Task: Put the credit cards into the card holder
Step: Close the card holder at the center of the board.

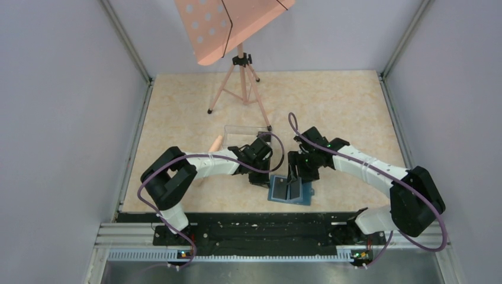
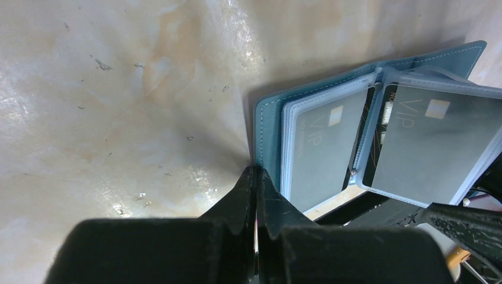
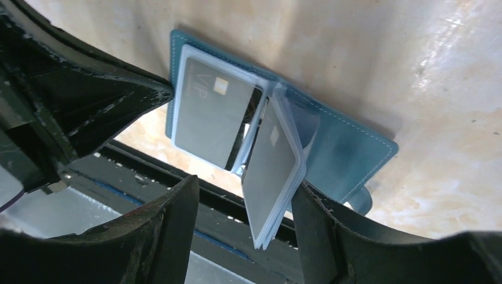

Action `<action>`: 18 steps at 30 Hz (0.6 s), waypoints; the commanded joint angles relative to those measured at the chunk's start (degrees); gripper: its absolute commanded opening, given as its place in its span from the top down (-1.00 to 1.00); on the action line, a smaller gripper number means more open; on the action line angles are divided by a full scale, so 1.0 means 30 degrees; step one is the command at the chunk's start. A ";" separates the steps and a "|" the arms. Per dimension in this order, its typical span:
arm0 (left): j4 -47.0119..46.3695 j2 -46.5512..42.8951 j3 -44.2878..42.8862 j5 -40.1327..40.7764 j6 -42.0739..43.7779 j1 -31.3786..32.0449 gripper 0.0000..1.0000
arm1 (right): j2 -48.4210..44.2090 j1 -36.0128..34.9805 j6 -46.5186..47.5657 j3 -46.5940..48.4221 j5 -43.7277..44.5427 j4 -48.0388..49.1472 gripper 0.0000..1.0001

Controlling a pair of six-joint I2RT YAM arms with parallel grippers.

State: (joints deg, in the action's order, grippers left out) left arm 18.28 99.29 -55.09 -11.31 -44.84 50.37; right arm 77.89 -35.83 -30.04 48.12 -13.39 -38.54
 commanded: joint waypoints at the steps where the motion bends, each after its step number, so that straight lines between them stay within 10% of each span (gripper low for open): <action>1: 0.0386 0.1021 0.0053 0.0537 0.0298 0.0115 1.00 | -0.0668 -0.0294 -0.0414 0.0613 -0.1579 0.1453 -0.14; 18: 0.0389 0.1159 0.0024 0.0405 0.0347 0.0115 1.00 | 0.0283 -0.0287 -0.0730 -0.1038 -0.2971 0.3820 -0.31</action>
State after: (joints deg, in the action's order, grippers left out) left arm 18.11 99.81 -55.42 -12.01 -44.88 50.28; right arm 78.00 -35.88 -32.71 45.41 -24.10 -28.67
